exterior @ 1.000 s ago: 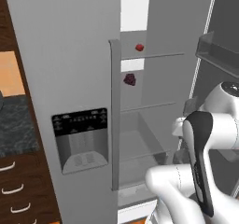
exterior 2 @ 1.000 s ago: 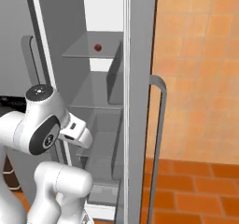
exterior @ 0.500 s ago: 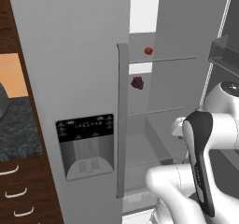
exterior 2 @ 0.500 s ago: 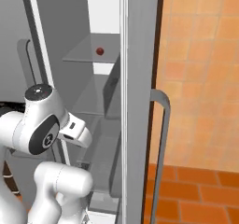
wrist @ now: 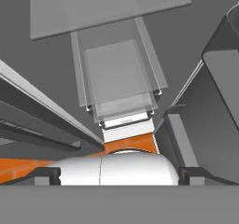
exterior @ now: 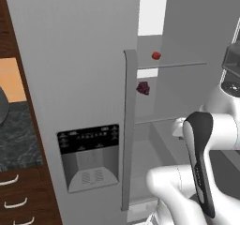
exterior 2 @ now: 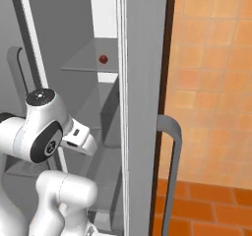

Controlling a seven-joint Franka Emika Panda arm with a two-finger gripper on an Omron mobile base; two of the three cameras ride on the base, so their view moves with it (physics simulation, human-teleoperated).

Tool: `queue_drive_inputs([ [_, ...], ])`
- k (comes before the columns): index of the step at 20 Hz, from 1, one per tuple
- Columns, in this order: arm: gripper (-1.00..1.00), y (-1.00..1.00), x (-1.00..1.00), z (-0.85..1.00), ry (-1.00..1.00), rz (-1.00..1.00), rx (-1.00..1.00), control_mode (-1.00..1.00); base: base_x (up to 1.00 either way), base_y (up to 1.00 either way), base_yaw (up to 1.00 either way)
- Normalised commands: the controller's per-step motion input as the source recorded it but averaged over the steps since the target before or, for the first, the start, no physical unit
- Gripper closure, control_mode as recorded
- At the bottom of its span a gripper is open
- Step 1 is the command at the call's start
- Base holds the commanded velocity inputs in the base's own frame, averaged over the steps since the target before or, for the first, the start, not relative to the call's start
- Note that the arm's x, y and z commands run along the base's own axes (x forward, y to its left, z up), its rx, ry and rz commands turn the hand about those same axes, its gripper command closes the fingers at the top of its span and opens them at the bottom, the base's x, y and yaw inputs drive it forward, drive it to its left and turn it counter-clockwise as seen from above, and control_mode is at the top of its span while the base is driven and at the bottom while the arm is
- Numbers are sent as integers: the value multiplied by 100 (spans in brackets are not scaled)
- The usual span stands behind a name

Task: Take the strawberry from the fridge and place it on top of the pancake, located on the dining counter.

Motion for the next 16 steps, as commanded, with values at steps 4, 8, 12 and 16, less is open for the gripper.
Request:
queue_drive_inputs([
  [4,-100,0,0,0,0,0,0,100,31,0,6],
  [8,-100,0,0,0,0,0,0,100,23,0,4],
  [12,-100,-6,44,31,-7,4,-2,-100,0,0,0],
  [16,-100,5,49,59,-36,12,-11,-100,0,0,0],
])
